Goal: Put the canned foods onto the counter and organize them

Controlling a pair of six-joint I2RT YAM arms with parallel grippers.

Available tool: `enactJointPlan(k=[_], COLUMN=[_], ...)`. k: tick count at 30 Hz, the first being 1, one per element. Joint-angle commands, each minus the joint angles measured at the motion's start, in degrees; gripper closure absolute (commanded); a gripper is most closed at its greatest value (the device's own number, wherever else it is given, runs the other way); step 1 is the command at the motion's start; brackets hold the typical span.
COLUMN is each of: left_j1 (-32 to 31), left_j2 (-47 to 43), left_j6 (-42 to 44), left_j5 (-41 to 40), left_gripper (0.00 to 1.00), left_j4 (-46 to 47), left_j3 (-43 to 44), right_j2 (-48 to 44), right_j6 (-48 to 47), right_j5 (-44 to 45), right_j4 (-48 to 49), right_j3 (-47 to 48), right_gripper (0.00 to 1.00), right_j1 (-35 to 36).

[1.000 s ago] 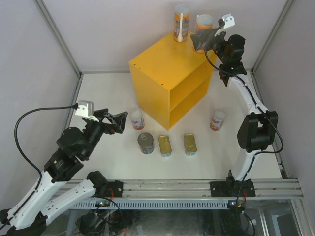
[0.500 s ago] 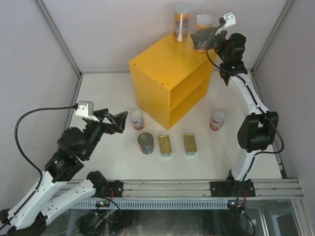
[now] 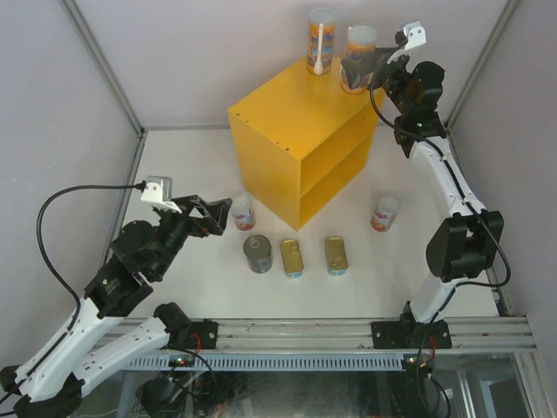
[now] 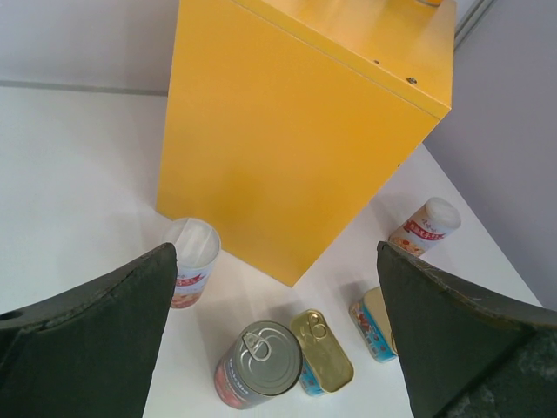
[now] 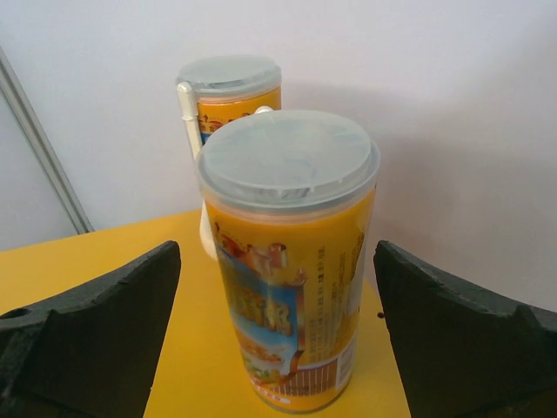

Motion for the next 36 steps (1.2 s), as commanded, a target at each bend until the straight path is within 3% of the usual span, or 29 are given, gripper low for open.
enactJointPlan(k=[1, 14, 24, 32, 36], left_j1=[0.3, 0.8, 0.9, 2.3, 5.8], left_j2=[0.3, -2.4, -0.2, 5.2, 6.7], left_j6=[-2.9, -14.5, -24.9, -25.0, -24.5], left_j5=[0.2, -5.6, -7.9, -5.0, -1.7], left_gripper=[0.00, 0.00, 0.04, 0.04, 0.02], left_j4=[0.0, -10.1, -13.8, -13.6, -12.9], left_j3=[0.7, -0.2, -1.8, -2.2, -4.0], right_j2=[-4.9, -20.6, -38.8, -51.3, -55.4], right_j6=[-0.6, -1.7, -5.6, 0.2, 7.8], right_j5=[0.7, 5.8, 23.8, 45.4, 52.3], right_j4=[1.8, -2.4, -19.4, -37.3, -49.1], right_j3=[-2.0, -15.1, -24.1, -33.2, -35.7], right_gripper=[0.08, 0.08, 0.08, 0.08, 0.08], right_j1=[0.1, 3.1, 14.6, 24.8, 26.0])
